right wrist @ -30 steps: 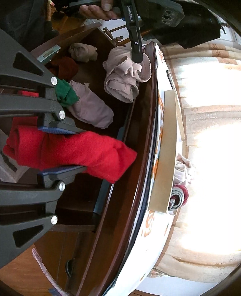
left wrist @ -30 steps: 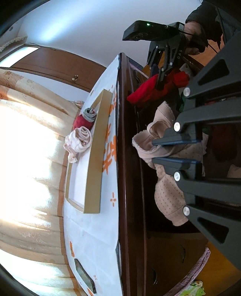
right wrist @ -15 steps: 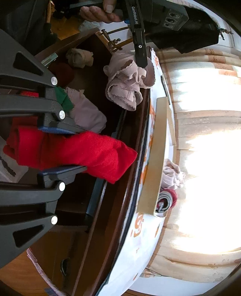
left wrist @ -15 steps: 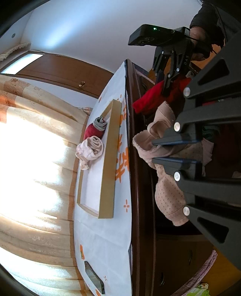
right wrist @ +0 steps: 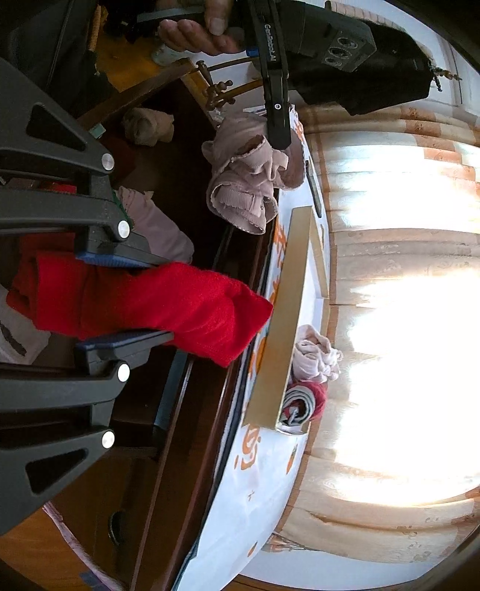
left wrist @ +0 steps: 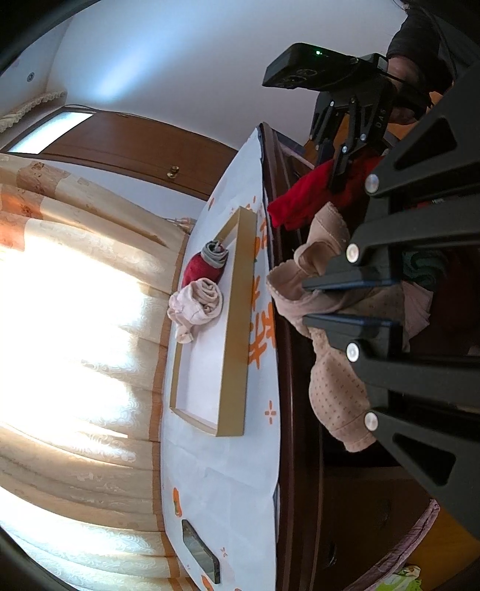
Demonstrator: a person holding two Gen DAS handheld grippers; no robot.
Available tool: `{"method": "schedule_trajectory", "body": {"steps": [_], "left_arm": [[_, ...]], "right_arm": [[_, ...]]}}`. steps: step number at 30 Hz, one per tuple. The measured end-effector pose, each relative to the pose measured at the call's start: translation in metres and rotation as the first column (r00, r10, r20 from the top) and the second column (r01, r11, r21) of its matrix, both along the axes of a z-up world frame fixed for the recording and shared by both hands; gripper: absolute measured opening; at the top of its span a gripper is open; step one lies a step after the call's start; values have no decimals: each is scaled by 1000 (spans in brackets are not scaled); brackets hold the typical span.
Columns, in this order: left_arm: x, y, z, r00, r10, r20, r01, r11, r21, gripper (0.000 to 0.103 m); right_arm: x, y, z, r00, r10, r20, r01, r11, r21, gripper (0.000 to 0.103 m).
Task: Take underwear out of drawer
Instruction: 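Lift the beige underwear with the left tool while the right tool lifts the red underwear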
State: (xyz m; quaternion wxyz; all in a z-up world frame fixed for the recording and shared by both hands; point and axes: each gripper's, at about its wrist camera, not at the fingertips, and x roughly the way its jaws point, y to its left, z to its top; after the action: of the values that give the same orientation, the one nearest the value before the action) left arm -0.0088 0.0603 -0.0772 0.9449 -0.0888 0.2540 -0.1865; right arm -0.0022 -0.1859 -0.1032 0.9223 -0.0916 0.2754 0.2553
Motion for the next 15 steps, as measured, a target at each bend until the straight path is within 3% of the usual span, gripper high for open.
{"method": "schedule_trajectory", "body": {"steps": [15], "left_arm": [[-10,-5,17,999,-4,52,4,1000,-10,9]], "right_arm": [[-15,2,20,997,16,81,-18,1000,24,32]]}}
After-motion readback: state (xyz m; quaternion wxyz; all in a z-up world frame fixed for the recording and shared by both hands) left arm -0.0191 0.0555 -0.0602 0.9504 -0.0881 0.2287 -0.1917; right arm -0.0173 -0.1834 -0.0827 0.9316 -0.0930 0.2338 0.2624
